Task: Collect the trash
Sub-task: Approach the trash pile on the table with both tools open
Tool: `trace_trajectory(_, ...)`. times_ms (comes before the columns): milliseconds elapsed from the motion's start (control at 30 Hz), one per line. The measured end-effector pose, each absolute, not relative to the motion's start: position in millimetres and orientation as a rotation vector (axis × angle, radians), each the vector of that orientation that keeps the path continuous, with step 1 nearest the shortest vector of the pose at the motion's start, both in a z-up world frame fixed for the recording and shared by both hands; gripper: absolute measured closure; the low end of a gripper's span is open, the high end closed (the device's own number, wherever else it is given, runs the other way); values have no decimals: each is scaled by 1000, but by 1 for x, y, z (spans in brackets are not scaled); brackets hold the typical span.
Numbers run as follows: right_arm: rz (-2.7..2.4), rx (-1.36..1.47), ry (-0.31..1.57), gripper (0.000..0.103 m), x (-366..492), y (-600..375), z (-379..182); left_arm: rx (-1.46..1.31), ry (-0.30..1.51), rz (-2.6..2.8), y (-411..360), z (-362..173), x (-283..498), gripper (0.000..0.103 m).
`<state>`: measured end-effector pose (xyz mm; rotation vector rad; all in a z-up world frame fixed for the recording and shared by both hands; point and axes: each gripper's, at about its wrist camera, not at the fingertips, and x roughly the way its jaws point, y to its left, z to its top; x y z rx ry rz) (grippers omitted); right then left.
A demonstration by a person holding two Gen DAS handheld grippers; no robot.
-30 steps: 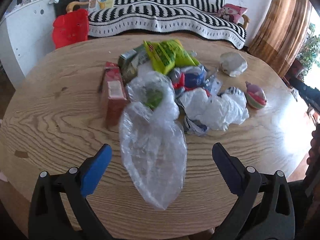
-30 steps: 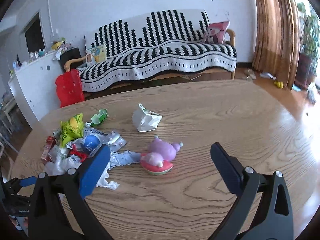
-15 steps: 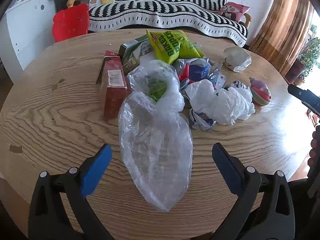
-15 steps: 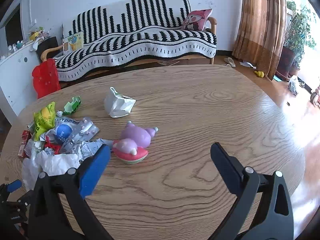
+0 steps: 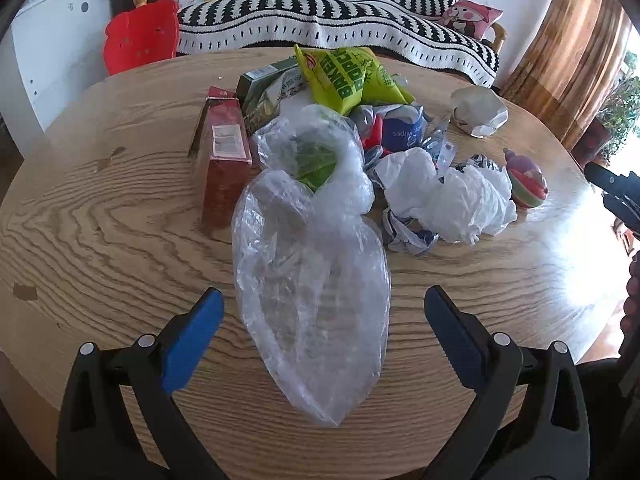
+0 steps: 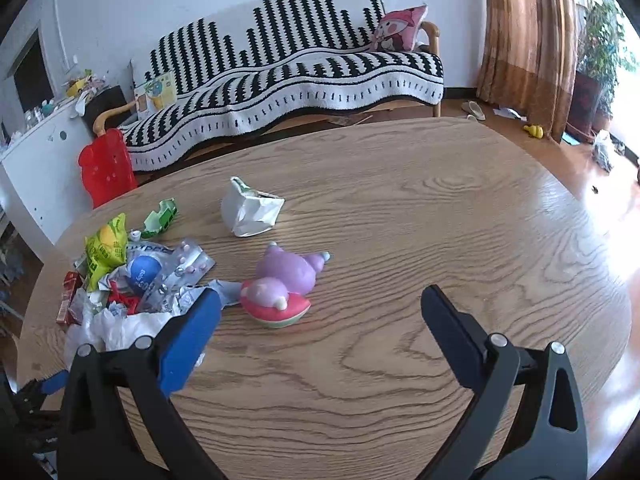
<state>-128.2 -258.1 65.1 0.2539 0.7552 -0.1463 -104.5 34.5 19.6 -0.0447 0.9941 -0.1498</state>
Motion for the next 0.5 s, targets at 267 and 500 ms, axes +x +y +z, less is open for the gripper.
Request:
trace_trajectory(267, -162, 329, 765, 6, -126, -271, 60, -46, 1002, -151, 34, 15, -99, 5)
trace_trajectory(500, -148, 338, 767, 6, -125, -271, 58, -50, 1013, -152, 34, 11, -96, 5)
